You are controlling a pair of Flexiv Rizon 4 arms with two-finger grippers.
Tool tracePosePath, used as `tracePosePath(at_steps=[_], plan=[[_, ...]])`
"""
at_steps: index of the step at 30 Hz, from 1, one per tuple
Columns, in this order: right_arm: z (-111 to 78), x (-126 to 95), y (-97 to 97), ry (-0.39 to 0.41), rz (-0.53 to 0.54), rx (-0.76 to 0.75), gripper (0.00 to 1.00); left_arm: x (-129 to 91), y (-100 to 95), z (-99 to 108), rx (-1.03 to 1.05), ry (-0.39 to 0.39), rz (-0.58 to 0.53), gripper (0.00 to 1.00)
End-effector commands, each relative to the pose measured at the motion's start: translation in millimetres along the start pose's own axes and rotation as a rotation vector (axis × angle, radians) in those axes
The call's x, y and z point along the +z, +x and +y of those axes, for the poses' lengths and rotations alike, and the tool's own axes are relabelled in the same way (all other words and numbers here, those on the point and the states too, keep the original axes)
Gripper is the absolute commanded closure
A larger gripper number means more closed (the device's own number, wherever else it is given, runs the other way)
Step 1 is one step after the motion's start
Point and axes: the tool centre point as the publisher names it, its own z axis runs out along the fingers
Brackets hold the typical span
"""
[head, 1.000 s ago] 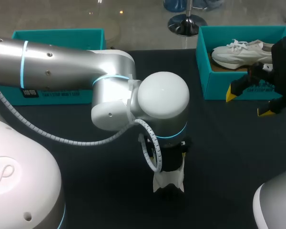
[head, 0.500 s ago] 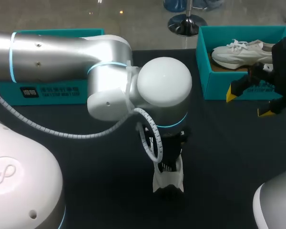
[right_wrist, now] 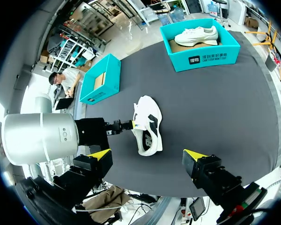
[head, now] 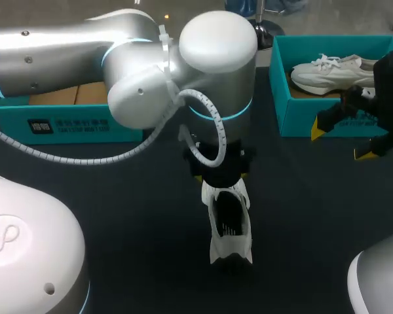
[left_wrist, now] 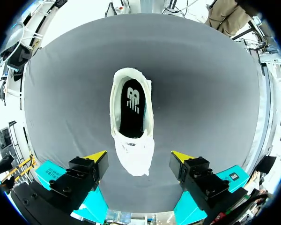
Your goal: Take the shoe out of the shoebox, open the shoe tongue, remove and reinsert the insole, then place the shoe into the shoebox
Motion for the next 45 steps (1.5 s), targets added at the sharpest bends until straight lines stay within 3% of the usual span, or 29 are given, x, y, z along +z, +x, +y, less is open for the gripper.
tracePosePath(at_steps=[1,12,22,25,39,45], plan=[[3.6,0.2,2.9,0.008,-0.005,0.001,0.00,2.5,10.3,14.7,0.030,0.078,-0.031,1.00],[3.6,0.2,2.9,0.008,-0.005,0.001,0.00,17.6,3.3,13.5,0.058,0.035,-0.031,1.00],[3.6,0.2,2.9,0.008,-0.005,0.001,0.00,62.7,4.0,-18.3,0.075,0.053,0.003,1.00],[3.6,0.2,2.9,0.008,-0.005,0.001,0.00,66.7,6.8,-27.9,0.068,0.079,-0.006,1.00],[3.6,0.2,2.9,0.008,-0.005,0.001,0.00,31.9,37.3,-52.2,-0.050,0.152,-0.067,1.00],[3.6,0.2,2.9,0.008,-0.005,0.001,0.00,14.5,60.0,-67.5,-0.241,0.220,-0.084,1.00]])
